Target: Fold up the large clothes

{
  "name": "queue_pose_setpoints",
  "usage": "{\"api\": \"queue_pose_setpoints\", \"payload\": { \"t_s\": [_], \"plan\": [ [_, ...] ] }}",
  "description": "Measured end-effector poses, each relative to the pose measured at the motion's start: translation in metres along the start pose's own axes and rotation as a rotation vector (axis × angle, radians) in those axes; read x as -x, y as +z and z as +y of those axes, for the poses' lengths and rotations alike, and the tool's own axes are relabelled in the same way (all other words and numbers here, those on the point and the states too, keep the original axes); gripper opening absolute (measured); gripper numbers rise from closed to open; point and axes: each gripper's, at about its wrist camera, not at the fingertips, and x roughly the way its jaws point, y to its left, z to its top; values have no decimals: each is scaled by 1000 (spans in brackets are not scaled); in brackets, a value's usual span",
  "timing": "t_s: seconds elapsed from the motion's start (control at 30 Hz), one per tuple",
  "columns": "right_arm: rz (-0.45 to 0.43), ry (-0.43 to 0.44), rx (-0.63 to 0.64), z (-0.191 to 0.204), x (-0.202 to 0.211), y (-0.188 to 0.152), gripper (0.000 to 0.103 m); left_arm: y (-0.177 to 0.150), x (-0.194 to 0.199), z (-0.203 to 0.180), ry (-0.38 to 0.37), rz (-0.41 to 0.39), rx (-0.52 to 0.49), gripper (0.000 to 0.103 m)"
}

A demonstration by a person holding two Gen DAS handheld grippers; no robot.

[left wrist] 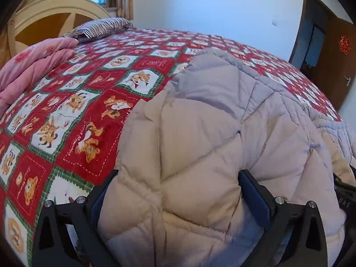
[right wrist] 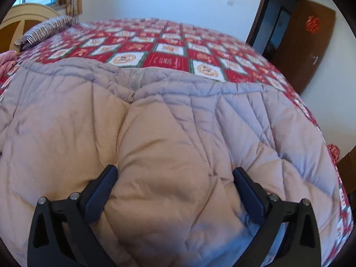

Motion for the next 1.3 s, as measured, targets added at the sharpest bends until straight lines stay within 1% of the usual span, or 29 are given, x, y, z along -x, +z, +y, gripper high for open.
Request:
{"api": "queue_pose_setpoints", "payload": {
  "t_s": [0.07, 0.2, 0.3, 0.33, 0.43, 0.47, 0.53, 0.57, 0.67, 0.77, 0.83, 0.87, 0.93, 0.97, 1.0, 1.03, 1.07, 1.1, 1.17, 1.23, 1.3],
  "plan": [
    [-17, -22, 18, 5, -2, -3, 103, -1, 0, -3, 17, -4, -11, 102],
    [8, 2, 17, 4, -13, 3, 103, -3, 6, -2, 22, 9, 3, 102],
    [10, 18, 8, 0, -5, 4, 103, -13, 32, 4, 57, 0, 27, 102],
    [15, 18, 9, -2, 5, 2, 103, -17, 41, 11, 52, -12, 49, 102],
    [3, 47, 0, -4, 42, -15, 103, -33, 57, 30, 28, -25, 104, 102],
    [-11, 48, 18, -2, 54, -24, 103, -38, 55, 34, -1, -7, 121, 102],
    [-51, 21, 68, 2, 74, -48, 103, -50, 46, 37, -57, 43, 153, 102],
    [-51, 19, 75, 4, 76, -58, 103, -53, 43, 38, -75, 46, 165, 102],
    [-51, 34, 48, 6, 69, -77, 103, -55, 45, 32, -82, 10, 167, 102],
    [-74, 19, 36, 8, 61, -82, 103, -53, 46, 29, -118, -2, 169, 101],
    [-73, -5, 58, 14, 59, -82, 103, -52, 45, 28, -147, 6, 170, 93],
    [-69, -5, 60, 15, 58, -81, 103, -53, 45, 29, -165, 5, 176, 84],
    [-62, 12, 50, 12, 55, -79, 103, -54, 49, 31, -185, 8, 185, 72],
    [-60, 23, 41, 11, 54, -79, 103, -54, 52, 30, -188, 4, 185, 62],
    [-60, 30, 34, 9, 53, -79, 103, -53, 56, 30, -187, -2, 183, 54],
    [-62, 32, 32, 9, 54, -79, 103, -53, 59, 29, -189, -6, 183, 50],
    [-65, 30, 32, 8, 54, -79, 103, -51, 63, 28, -192, -14, 180, 44],
    [-67, 26, 34, 8, 54, -79, 103, -50, 66, 28, -194, -23, 179, 42],
    [-74, 18, 37, 9, 56, -80, 103, -47, 72, 27, -214, -40, 186, 40],
    [-75, 18, 36, 10, 56, -80, 103, -44, 74, 25, -243, -51, 186, 40],
    [-78, 19, 35, 9, 56, -82, 103, -43, 70, 24, -237, -48, 195, 42]
  ]
}}
